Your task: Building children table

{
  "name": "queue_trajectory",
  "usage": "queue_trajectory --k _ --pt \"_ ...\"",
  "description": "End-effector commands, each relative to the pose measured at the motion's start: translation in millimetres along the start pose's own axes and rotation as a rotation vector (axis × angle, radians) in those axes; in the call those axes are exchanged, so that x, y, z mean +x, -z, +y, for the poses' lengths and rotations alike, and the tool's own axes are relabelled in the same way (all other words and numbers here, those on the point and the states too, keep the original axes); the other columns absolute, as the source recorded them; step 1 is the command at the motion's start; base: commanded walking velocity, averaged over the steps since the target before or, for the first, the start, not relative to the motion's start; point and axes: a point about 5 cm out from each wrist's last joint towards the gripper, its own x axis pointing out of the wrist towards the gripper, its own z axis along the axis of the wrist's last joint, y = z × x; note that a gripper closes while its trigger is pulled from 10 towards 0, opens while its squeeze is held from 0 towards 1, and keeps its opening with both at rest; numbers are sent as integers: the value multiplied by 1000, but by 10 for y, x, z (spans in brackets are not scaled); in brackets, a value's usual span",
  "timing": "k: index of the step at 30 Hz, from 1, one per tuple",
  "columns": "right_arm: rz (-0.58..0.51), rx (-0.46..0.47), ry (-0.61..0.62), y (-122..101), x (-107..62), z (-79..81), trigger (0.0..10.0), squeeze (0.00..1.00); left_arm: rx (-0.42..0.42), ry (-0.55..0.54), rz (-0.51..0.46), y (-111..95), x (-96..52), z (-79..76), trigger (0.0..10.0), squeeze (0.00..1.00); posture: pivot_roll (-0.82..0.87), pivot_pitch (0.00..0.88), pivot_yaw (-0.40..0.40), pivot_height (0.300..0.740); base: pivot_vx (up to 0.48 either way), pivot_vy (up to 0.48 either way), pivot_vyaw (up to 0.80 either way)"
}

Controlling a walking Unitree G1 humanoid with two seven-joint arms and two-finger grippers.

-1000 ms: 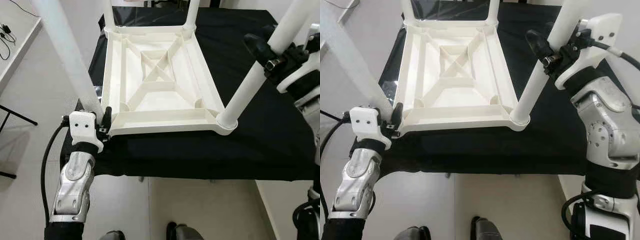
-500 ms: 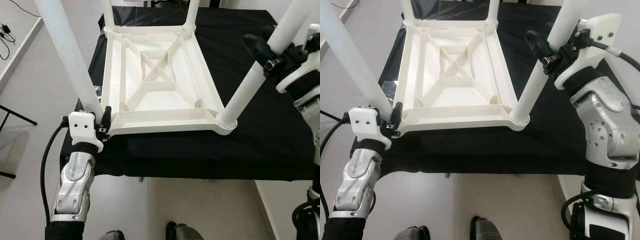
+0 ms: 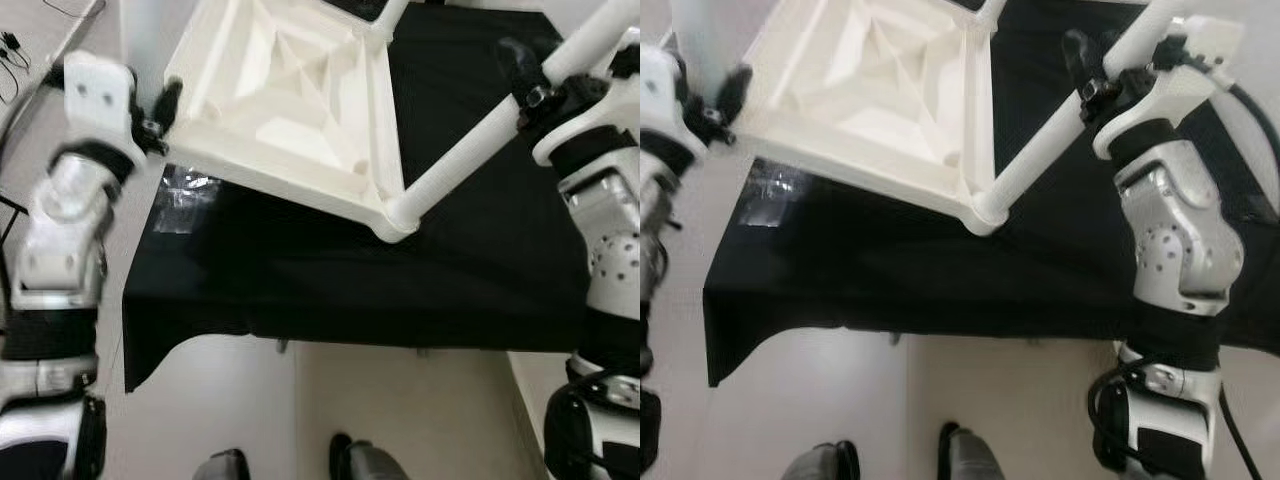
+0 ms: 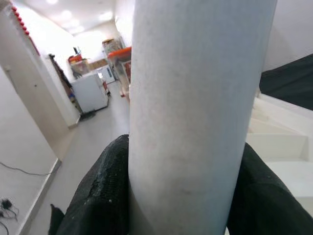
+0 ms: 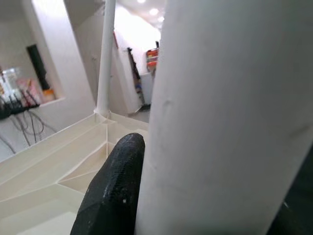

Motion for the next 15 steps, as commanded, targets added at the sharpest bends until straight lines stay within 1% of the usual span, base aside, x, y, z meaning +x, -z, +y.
queue_trajectory --k 1,2,4,5,6,7,8,9,10,12,13,14,15 --pt "244 -58 119 485 -84 -116 10000 0 41 -11 -347 -818 114 166 10000 0 46 224 -37 740 0 0 0" --pt "244 -58 119 485 -84 -116 10000 0 41 -11 -347 -818 114 166 10000 0 46 224 -37 740 0 0 0" --pt "300 28 200 694 -125 -63 10000 0 52 48 -393 -1077 308 193 10000 0 54 227 -25 740 0 0 0" --pt "300 28 200 694 -125 -63 10000 0 52 48 -393 -1077 308 193 10000 0 54 227 -25 740 0 0 0" --pt "344 81 246 850 -151 -14 10000 0 46 86 -417 -1234 431 185 10000 0 59 228 -16 740 0 0 0" --pt "344 81 246 850 -151 -14 10000 0 46 86 -417 -1234 431 185 10000 0 59 228 -16 740 0 0 0" --pt "438 199 368 1178 -198 65 10000 0 21 182 -467 -1585 650 103 10000 0 71 233 2 740 0 0 0" --pt "472 245 423 1303 -218 88 10000 0 8 221 -487 -1723 718 49 10000 0 73 233 4 740 0 0 0" --pt "494 285 463 1399 -231 104 10000 0 3 251 -505 -1833 762 -3 10000 0 75 237 10 740 0 0 0" --pt "494 285 463 1399 -231 104 10000 0 3 251 -505 -1833 762 -3 10000 0 75 237 10 740 0 0 0" --pt "507 314 488 1469 -236 117 10000 0 0 272 -518 -1917 796 -37 10000 0 78 239 13 740 0 0 0" --pt "507 314 488 1469 -236 117 10000 0 0 272 -518 -1917 796 -37 10000 0 78 239 13 740 0 0 0" --pt "531 347 532 1567 -254 109 10000 0 -16 298 -533 -2009 831 -80 10000 0 85 242 18 740 0 0 0"
